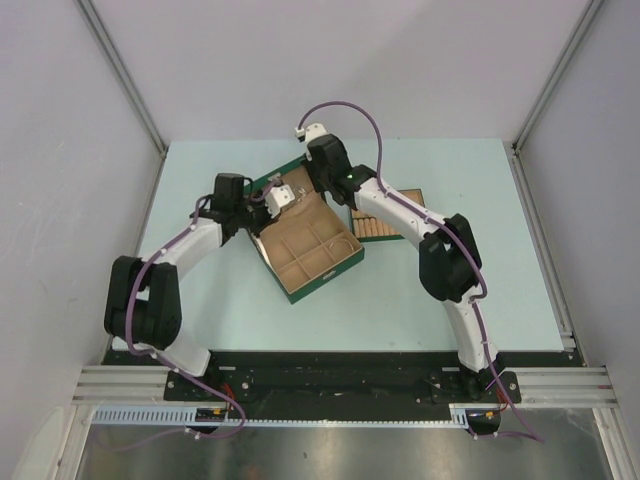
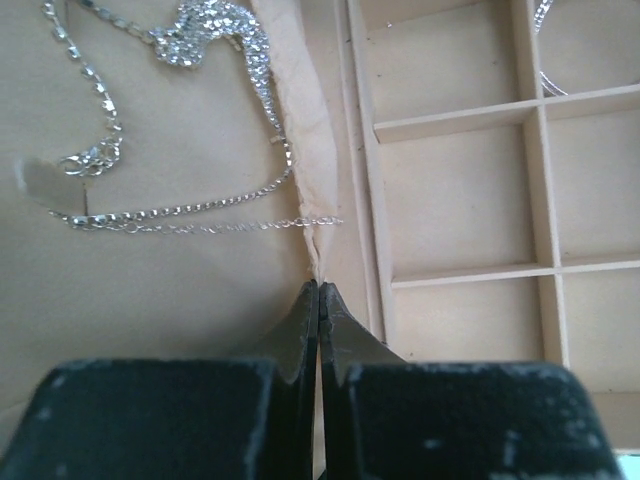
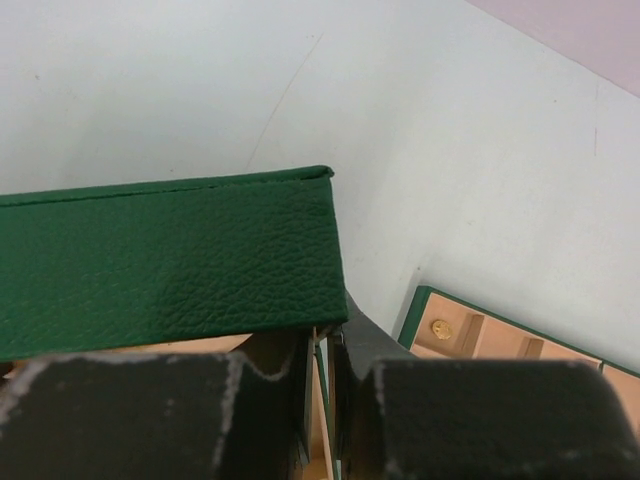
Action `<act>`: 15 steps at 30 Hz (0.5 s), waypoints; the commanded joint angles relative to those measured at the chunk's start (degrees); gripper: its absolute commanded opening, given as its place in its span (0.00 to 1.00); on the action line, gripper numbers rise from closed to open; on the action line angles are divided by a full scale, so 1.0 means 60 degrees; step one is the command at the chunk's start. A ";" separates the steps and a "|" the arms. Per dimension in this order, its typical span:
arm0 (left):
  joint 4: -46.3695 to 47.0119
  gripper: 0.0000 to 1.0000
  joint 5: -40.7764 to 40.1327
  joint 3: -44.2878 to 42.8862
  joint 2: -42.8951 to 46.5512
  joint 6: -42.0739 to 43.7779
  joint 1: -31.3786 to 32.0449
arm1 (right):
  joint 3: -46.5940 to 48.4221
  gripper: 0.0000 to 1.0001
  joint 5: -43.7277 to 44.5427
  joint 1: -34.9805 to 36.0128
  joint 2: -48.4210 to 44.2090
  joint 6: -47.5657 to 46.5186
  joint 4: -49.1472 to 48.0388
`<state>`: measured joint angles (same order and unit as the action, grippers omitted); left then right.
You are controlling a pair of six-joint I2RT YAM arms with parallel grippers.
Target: Organize the mixed jewelry
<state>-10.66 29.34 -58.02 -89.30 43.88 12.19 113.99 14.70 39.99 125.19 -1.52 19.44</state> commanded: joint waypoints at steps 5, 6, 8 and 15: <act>0.1073 0.01 -0.0027 -0.1490 -0.0893 -0.0106 -0.0112 | -0.0015 0.00 0.0627 -0.0102 0.0288 -0.0347 -0.0326; 0.1073 0.00 -0.0143 -0.1579 -0.0981 -0.0091 -0.0112 | -0.0015 0.00 0.0612 -0.0117 0.0303 -0.0347 -0.0325; 0.1087 0.00 -0.0217 -0.1813 -0.1215 -0.0091 -0.0127 | 0.0000 0.00 0.0437 -0.0160 0.0303 -0.0362 -0.0282; 0.1146 0.00 -0.0306 -0.2195 -0.1553 -0.0311 -0.0127 | -0.0321 0.13 -0.0179 -0.0234 -0.0004 -0.0406 -0.0266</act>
<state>-10.07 27.42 -67.00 -98.45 42.89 11.81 113.56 14.61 37.93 126.15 -1.21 18.52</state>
